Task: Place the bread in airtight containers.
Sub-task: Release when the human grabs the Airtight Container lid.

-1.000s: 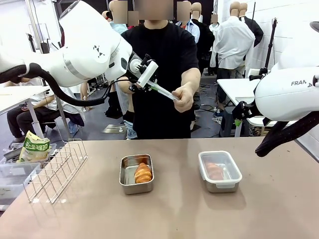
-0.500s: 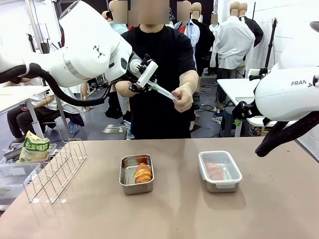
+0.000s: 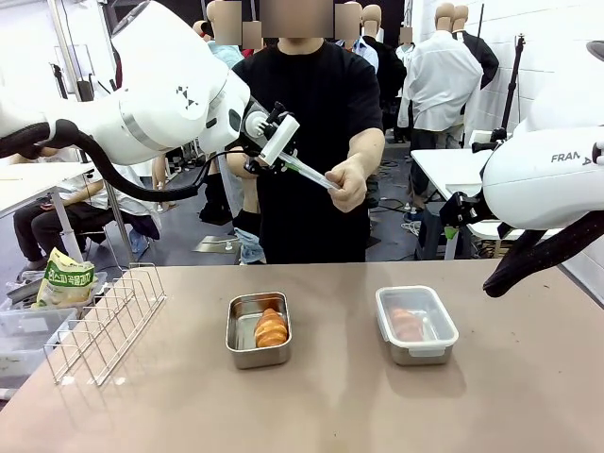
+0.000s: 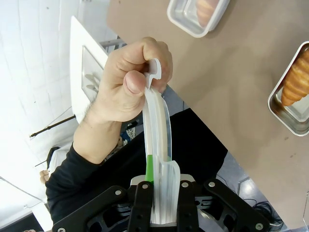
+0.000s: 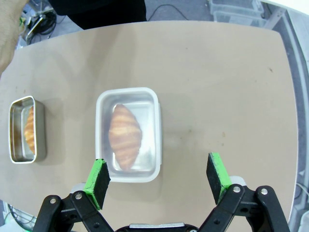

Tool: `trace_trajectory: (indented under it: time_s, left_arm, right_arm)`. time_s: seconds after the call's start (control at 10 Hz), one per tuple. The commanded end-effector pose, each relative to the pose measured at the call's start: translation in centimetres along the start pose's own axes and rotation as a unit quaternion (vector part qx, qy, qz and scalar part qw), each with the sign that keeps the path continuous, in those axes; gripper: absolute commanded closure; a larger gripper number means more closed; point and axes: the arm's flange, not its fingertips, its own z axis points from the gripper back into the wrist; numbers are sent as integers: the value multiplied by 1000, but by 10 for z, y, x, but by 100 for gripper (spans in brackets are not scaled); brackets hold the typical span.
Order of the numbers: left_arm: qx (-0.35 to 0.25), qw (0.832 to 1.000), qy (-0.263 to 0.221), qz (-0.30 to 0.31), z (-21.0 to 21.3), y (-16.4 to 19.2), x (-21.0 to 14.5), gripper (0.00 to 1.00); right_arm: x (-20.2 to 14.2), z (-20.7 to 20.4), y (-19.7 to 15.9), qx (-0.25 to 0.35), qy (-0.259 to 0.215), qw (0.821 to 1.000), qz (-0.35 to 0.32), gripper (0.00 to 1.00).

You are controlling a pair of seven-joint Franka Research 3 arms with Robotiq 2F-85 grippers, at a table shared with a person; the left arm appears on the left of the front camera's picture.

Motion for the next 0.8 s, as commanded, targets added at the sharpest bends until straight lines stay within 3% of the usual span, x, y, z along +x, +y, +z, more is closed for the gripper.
trace_trajectory:
  time_s: [0.0,0.4,0.7]
  left_arm:
    - [6,1000,2,-13,2,-1,1,80]
    - [13,1000,7,-5,10,-11,-8,0]
    - [9,1000,4,-14,12,-9,-12,0]
  right_arm:
    - [0,-1,0,0,-1,1000,-1,0]
    - [0,-1,0,0,-1,1000,-1,0]
    - [0,-1,0,0,-1,1000,-1,0]
